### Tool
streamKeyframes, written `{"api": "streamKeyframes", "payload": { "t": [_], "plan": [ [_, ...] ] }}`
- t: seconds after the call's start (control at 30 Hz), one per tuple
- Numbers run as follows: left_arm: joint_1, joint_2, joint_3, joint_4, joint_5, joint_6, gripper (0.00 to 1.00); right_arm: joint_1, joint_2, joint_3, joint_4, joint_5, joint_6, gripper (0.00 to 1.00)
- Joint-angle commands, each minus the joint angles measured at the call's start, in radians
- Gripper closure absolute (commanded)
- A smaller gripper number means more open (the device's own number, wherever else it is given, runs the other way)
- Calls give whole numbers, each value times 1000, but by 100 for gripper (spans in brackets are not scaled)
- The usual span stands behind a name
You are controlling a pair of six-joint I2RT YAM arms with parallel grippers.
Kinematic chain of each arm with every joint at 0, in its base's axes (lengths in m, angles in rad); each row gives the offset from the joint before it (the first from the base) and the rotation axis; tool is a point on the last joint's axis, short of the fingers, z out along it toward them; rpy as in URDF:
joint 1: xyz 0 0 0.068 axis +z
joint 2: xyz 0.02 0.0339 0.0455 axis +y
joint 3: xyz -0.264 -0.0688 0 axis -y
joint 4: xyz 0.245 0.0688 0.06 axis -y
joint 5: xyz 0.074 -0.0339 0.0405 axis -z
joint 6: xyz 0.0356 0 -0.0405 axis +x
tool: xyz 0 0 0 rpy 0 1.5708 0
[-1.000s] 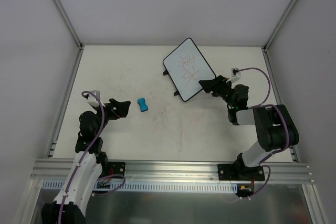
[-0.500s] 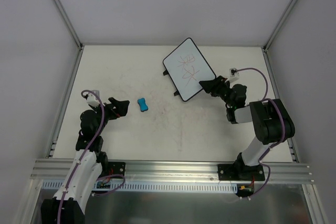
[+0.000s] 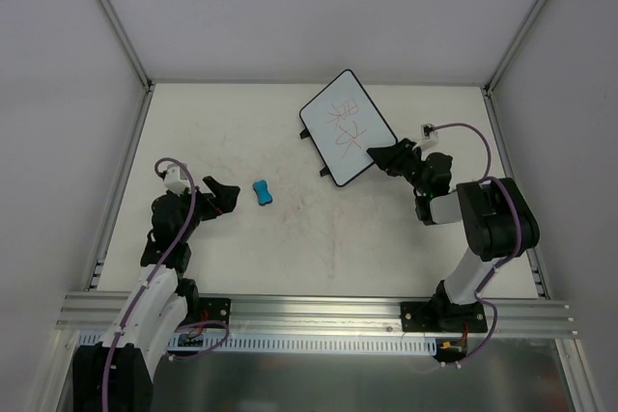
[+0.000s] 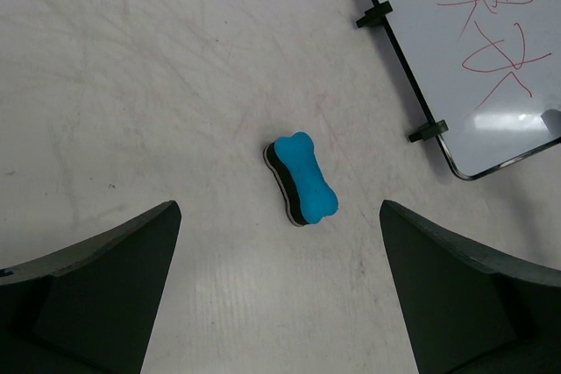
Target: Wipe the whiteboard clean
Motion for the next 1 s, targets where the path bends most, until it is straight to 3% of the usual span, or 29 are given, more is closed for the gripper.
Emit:
{"api": "streamKeyframes", "payload": {
  "t": [0.0,0.27,0.4,0.8,0.97],
  "plan": [
    [-20,15,54,16,4,12,1,-5,8,33,80,-15,-6,70],
    [-143,107,148,-40,-113,32,1,-9,37,45,79,-13,6,78],
    [-261,161,241,-126,-275,56,1,-11,43,44,77,-7,9,79],
    [-306,377,435,-303,-377,6,1,-12,49,42,62,10,23,81],
    [-327,460,481,-317,-342,6,1,-12,46,44,43,13,26,89]
  ]
}}
